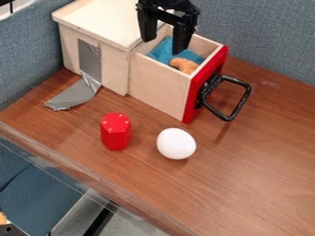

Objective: Take the sushi on the drawer and put it on the right side of the table

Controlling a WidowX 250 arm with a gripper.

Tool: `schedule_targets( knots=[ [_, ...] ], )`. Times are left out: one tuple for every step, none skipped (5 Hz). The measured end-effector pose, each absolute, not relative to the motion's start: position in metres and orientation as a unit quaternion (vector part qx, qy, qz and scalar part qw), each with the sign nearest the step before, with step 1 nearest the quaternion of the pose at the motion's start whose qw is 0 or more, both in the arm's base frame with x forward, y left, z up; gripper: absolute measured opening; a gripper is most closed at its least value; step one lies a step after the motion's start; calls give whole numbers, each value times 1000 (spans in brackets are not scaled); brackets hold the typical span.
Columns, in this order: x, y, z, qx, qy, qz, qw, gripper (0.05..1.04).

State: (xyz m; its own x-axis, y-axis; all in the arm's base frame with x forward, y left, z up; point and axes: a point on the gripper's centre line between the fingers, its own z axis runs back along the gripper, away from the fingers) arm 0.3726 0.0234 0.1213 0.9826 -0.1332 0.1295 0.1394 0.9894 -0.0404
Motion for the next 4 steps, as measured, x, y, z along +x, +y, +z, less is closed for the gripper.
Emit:
schedule_targets(
  knots=[
    [372,22,109,-31,-47,-67,996,999],
    [367,30,108,-54,-35,-40,997,999],
    [368,33,109,-59,-40,-33,997,999],
    [367,27,111,-74,-47,-37,995,999]
  ],
)
